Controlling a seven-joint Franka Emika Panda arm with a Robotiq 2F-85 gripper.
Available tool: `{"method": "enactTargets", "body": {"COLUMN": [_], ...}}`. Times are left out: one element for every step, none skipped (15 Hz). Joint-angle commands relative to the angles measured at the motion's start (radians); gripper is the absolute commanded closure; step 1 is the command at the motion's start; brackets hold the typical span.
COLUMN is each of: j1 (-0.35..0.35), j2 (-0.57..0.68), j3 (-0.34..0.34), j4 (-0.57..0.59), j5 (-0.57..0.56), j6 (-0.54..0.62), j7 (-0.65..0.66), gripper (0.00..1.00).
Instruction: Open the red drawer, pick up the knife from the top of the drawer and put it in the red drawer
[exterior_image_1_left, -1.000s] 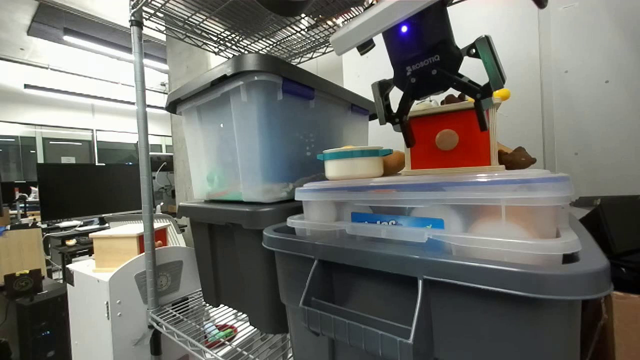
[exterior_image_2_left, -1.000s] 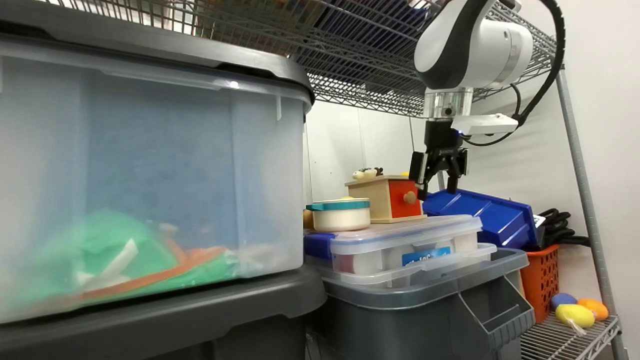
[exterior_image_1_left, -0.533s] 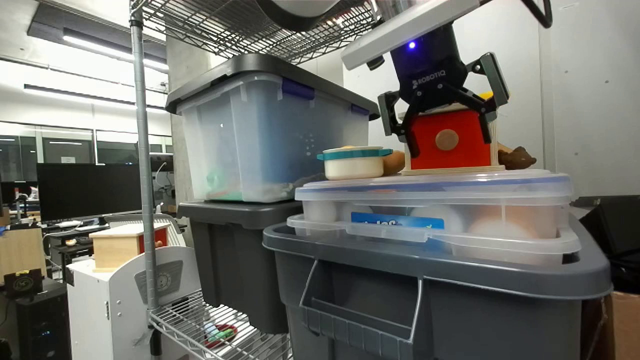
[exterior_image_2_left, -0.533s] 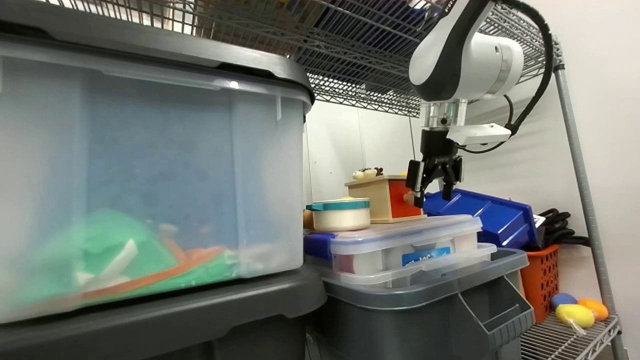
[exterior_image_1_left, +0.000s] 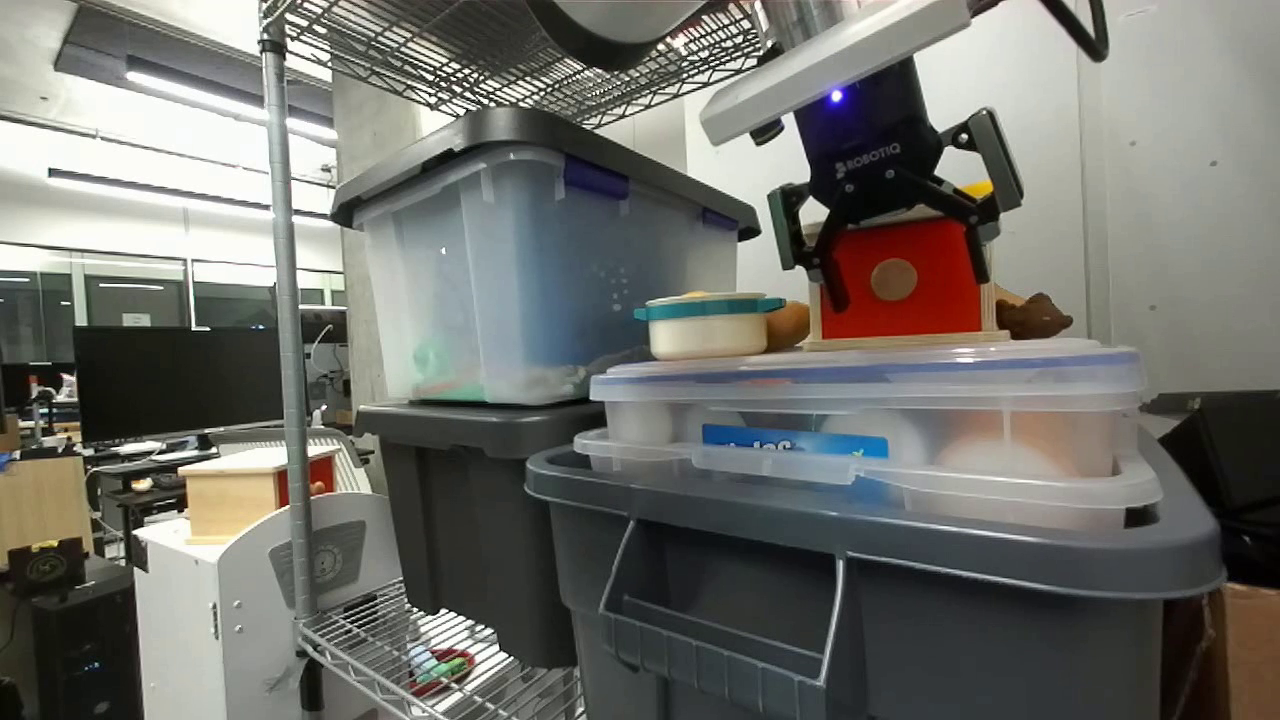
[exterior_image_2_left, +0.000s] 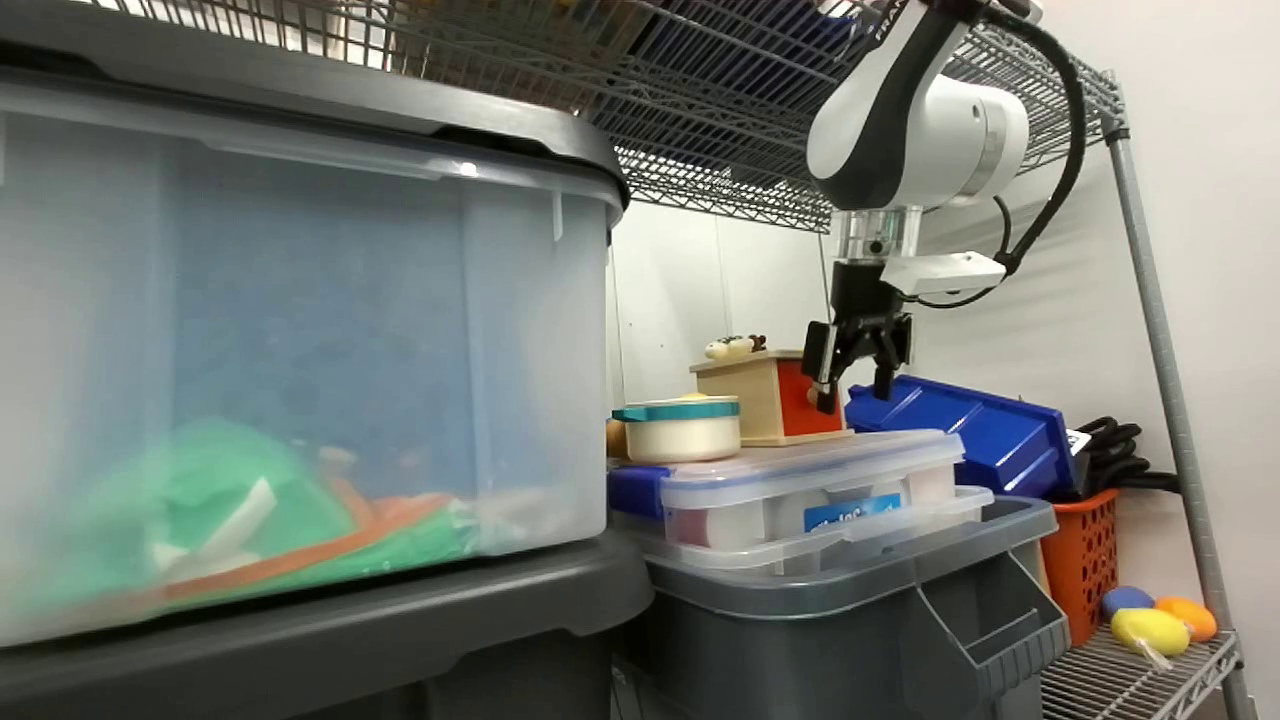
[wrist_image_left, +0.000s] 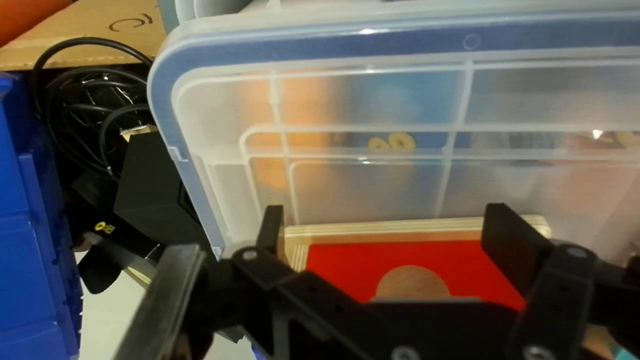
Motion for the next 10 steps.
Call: {"method": "enactTargets", "body": {"j1": [-0.015,-0.014,-0.014,-0.013,-0.013,-0.013,-0.013,-0.013,-0.013,-0.014], "j2": [0.022,0.024,0.025,0.026,0.027,0.028,0.029,0.03,0.03,0.029], "j3": [0.019,0.021,0.023,0.025,0.026,0.028,0.03,0.031,0.032,0.033], "j4": [0.045,0.051,0.055,0.057,0.06,0.062,0.064,0.067,0.068,0.068], "j5": [0.034,0.035,0.036,0.037,0.038,0.039,0.039,0.039,0.04,0.041], "j6": [0.008,0.008,0.008,0.008,0.008,0.007,0.007,0.005,0.004,0.004], "j7": [-0.031,-0.03,-0.03,-0.03,-0.029,-0.03,-0.03,-0.03,-0.03,-0.031], "gripper": [0.0,0.0,0.0,0.0,0.0,0.0,0.0,0.0,0.0,0.06]}}
